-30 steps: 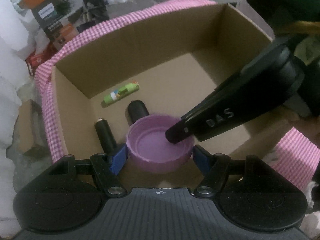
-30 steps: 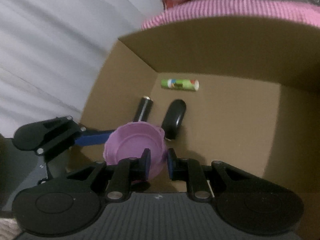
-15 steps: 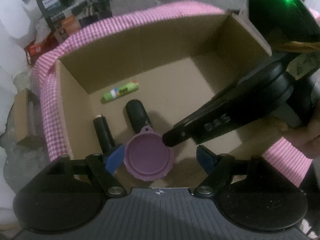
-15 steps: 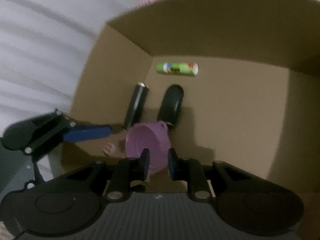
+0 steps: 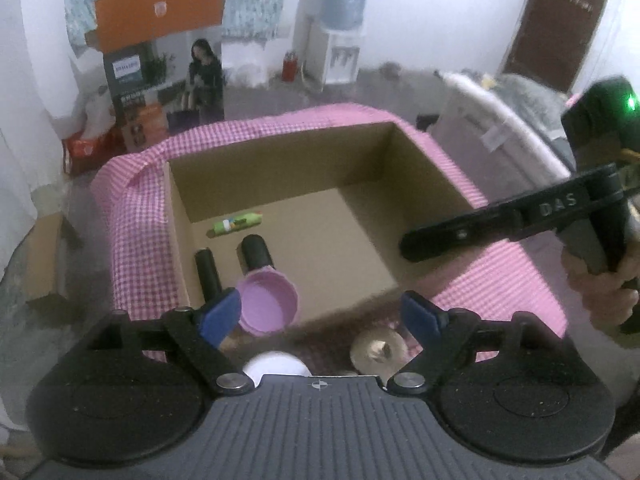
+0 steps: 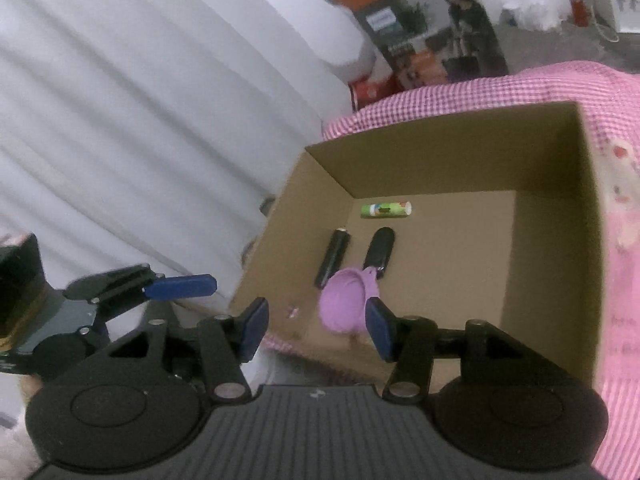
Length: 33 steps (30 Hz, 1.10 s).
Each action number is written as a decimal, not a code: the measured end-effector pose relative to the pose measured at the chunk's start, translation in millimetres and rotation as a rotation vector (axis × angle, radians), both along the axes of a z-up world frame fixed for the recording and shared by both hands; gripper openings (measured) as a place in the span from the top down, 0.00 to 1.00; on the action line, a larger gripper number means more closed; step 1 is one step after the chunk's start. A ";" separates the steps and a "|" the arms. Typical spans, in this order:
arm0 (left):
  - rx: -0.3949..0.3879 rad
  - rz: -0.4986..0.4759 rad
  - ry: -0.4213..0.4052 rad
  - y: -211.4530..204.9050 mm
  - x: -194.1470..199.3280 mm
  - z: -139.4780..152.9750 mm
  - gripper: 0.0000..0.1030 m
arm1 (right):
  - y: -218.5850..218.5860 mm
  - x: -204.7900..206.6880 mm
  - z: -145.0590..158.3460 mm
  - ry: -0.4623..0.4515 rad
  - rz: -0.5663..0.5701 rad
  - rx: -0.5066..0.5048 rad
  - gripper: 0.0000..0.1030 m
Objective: Organize rigid objects
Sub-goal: 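Grasp the black tape roll on the table with the right tool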
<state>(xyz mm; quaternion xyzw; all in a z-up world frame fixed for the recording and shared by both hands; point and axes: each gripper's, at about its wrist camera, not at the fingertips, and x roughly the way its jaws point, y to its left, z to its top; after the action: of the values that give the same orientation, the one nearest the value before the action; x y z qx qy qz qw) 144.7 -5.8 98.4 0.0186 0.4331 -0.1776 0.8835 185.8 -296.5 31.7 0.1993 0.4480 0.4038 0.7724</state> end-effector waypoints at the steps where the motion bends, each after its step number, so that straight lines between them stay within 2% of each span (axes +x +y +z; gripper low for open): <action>1: -0.009 0.000 -0.008 1.8 -7.5 -1.5 0.15 | -4.6 -9.0 1.6 -0.005 -0.007 0.011 0.45; 6: -0.026 0.005 -0.015 1.3 -42.0 -20.3 0.15 | -27.5 -63.3 0.7 -0.046 -0.039 0.064 0.45; 12: -0.014 0.027 0.053 -2.2 -64.4 -61.6 0.15 | -30.4 -107.3 -22.6 -0.051 -0.074 0.065 0.45; 16: 0.043 0.043 0.077 -8.1 -71.0 -86.9 0.15 | -13.8 -116.5 -48.1 -0.019 -0.076 0.053 0.45; 24: 0.165 0.046 0.085 -19.6 -77.1 -125.9 0.16 | 27.9 -113.0 -92.3 0.021 -0.049 -0.039 0.46; 28: 0.189 0.043 0.101 -23.8 -80.0 -134.7 0.31 | 48.6 -110.9 -107.1 0.026 -0.011 -0.078 0.53; 31: 0.202 0.039 0.095 -28.7 -84.0 -141.0 0.33 | 59.5 -110.0 -113.2 0.022 0.013 -0.106 0.58; 33: 0.192 0.037 0.090 -28.8 -85.7 -140.6 0.36 | 65.8 -106.8 -119.0 0.025 0.027 -0.125 0.65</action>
<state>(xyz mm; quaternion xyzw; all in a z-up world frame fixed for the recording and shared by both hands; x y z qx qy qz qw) 58.9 -34.6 -42.2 0.0870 0.4877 -0.1195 0.8604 79.1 -230.6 -87.3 0.1496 0.4846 0.3829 0.7721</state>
